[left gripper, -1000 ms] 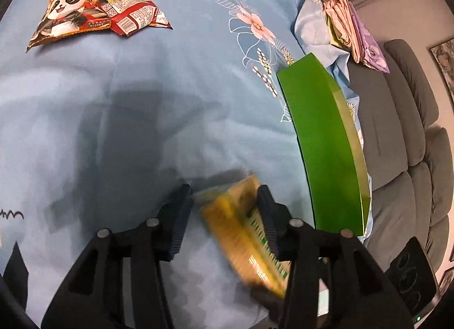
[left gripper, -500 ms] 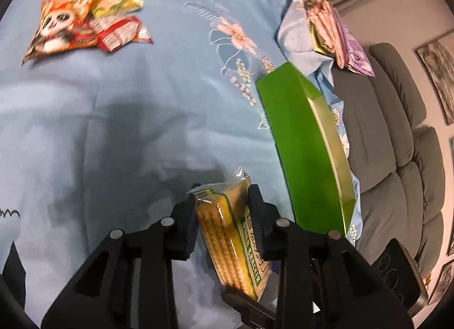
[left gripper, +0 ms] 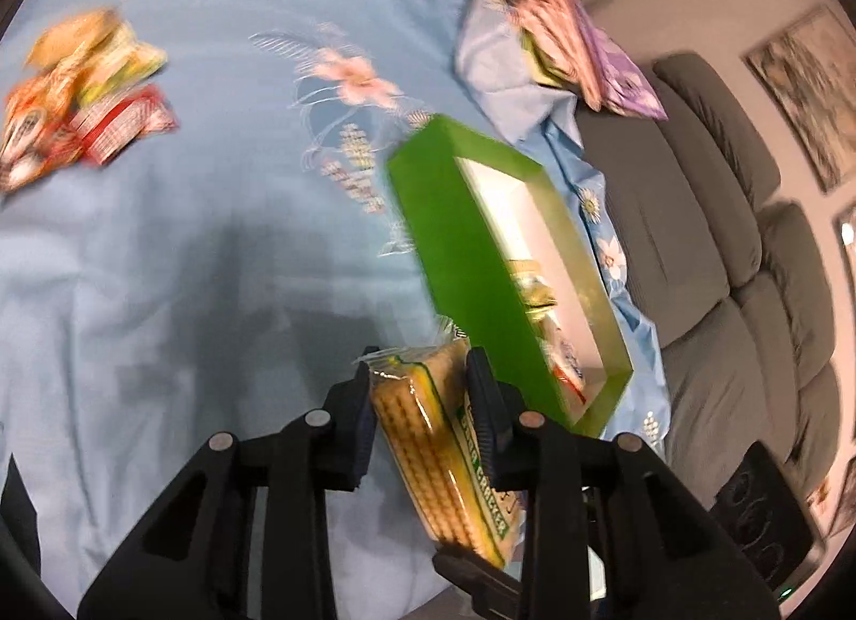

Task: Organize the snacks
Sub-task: 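Carry the cracker pack into the green box and open the right gripper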

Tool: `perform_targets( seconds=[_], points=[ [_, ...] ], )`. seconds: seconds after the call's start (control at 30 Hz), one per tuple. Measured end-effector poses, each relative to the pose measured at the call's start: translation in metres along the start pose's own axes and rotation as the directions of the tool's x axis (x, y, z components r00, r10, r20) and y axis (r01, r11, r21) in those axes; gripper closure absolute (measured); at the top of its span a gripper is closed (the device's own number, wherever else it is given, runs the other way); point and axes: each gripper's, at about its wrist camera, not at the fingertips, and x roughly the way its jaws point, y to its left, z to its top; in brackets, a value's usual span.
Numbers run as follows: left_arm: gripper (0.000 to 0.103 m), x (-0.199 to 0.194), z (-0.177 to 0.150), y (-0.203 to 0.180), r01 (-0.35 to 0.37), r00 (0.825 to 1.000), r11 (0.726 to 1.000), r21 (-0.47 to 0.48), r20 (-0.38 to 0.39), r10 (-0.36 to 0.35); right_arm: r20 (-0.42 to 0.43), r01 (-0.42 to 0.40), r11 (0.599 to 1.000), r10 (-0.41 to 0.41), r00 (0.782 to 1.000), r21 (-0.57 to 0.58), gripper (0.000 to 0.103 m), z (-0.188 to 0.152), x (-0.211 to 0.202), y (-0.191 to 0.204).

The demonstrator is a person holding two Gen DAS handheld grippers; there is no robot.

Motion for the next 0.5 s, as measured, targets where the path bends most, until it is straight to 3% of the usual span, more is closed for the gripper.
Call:
perform_targets(
  seconds=[0.2,0.37,0.47,0.5],
  points=[
    [0.072,0.038,0.025,-0.079,0.031,0.999,0.993,0.117,-0.024,-0.028,0.083,0.073,0.995,-0.079,0.993,0.071,0.048,0.014,-0.047,-0.052],
    [0.072,0.076,0.036,-0.123,0.017,1.000,0.983,0.180,-0.024,-0.013,0.081,0.097,0.986,-0.109,0.991,0.138,0.048,0.024,-0.065,-0.099],
    [0.074,0.106,0.038,-0.135,-0.077,0.995,0.973,0.217,-0.044,0.089,0.057,0.108,0.977,-0.121,0.991,0.183,0.048,0.026,-0.062,-0.122],
    [0.077,0.116,0.038,-0.138,-0.115,0.991,0.965,0.236,-0.046,0.129,0.060,0.106,0.976,-0.120,0.991,0.191,0.053,0.026,-0.061,-0.127]
  ],
)
